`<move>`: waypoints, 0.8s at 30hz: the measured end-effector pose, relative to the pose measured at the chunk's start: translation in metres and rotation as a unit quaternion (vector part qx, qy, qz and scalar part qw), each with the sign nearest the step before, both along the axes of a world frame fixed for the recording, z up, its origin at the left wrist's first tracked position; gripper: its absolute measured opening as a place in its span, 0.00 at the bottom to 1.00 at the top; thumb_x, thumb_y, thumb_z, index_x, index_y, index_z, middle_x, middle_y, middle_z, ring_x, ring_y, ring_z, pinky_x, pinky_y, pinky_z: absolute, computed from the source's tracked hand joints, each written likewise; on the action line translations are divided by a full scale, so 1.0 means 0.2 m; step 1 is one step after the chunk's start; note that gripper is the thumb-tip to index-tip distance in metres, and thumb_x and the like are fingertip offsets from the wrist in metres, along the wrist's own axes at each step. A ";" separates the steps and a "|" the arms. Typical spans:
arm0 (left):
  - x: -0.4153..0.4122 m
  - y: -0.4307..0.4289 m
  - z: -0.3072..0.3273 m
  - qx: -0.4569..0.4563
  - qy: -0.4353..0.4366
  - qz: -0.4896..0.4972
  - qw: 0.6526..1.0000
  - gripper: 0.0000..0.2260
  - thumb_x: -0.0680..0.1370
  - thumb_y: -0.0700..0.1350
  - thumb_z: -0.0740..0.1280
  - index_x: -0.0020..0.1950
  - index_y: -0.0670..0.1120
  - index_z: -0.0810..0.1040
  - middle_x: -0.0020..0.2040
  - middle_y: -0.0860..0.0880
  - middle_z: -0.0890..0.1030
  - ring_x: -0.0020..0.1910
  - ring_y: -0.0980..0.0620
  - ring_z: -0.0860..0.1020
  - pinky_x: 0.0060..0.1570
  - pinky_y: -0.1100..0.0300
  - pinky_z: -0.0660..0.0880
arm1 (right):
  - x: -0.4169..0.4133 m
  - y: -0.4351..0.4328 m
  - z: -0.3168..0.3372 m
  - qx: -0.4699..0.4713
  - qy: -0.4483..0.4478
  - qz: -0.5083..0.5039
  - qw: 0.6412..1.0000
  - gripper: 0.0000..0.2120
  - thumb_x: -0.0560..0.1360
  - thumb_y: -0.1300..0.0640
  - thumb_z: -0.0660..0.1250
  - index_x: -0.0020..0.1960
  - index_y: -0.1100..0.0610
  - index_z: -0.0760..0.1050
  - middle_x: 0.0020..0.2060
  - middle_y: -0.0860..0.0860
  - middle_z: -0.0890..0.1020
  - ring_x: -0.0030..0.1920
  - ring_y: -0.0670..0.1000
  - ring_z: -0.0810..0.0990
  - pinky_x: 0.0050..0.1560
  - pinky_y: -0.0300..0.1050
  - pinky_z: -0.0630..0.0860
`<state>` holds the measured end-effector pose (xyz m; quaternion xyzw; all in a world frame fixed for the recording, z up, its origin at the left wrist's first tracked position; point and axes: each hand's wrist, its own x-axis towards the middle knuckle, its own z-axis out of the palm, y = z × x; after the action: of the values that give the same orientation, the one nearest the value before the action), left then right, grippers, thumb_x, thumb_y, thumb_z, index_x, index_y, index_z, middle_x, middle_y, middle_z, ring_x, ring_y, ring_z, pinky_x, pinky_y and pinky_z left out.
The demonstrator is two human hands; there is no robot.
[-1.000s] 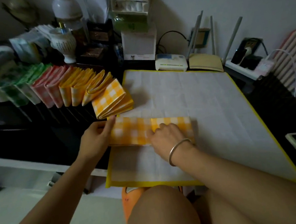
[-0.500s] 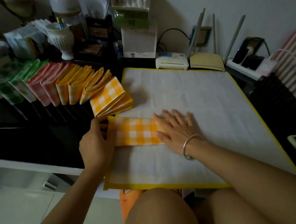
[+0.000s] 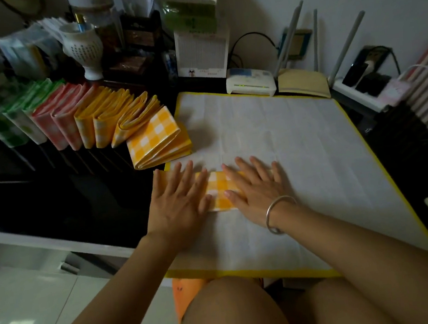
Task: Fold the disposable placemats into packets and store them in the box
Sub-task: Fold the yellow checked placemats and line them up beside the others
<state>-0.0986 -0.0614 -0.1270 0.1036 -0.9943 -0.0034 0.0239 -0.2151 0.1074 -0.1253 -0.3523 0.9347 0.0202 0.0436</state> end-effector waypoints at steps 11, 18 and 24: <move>-0.03 0.04 0.04 0.004 -0.028 0.008 1.000 0.38 0.71 0.63 0.26 0.80 0.52 0.42 0.80 0.46 0.43 0.78 0.45 0.38 0.75 0.45 0.35 | -0.07 0.10 0.14 -0.283 -0.006 -0.242 0.928 0.24 0.76 0.49 0.62 0.72 0.52 0.66 0.64 0.56 0.73 0.64 0.59 0.71 0.62 0.51 0.67; -0.07 0.04 0.08 0.019 -0.097 0.020 0.995 0.28 0.82 0.61 0.40 0.79 0.53 0.37 0.80 0.43 0.40 0.78 0.40 0.37 0.75 0.40 0.38 | -0.06 0.13 0.19 -0.139 -0.060 -0.278 0.949 0.19 0.79 0.44 0.59 0.61 0.57 0.70 0.58 0.56 0.79 0.58 0.59 0.77 0.52 0.48 0.73; -0.05 0.01 -0.01 0.077 -0.045 -0.008 0.996 0.33 0.71 0.68 0.28 0.76 0.65 0.34 0.79 0.43 0.34 0.75 0.39 0.30 0.72 0.40 0.29 | -0.05 0.12 0.17 -0.187 -0.057 -0.285 0.938 0.18 0.78 0.45 0.62 0.60 0.57 0.71 0.57 0.56 0.80 0.58 0.59 0.77 0.53 0.48 0.72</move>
<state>-0.1078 -0.0593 -0.1292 0.0968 -0.9920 -0.0756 -0.0291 -0.2258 0.1315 -0.0906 -0.0733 0.9788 -0.1885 0.0336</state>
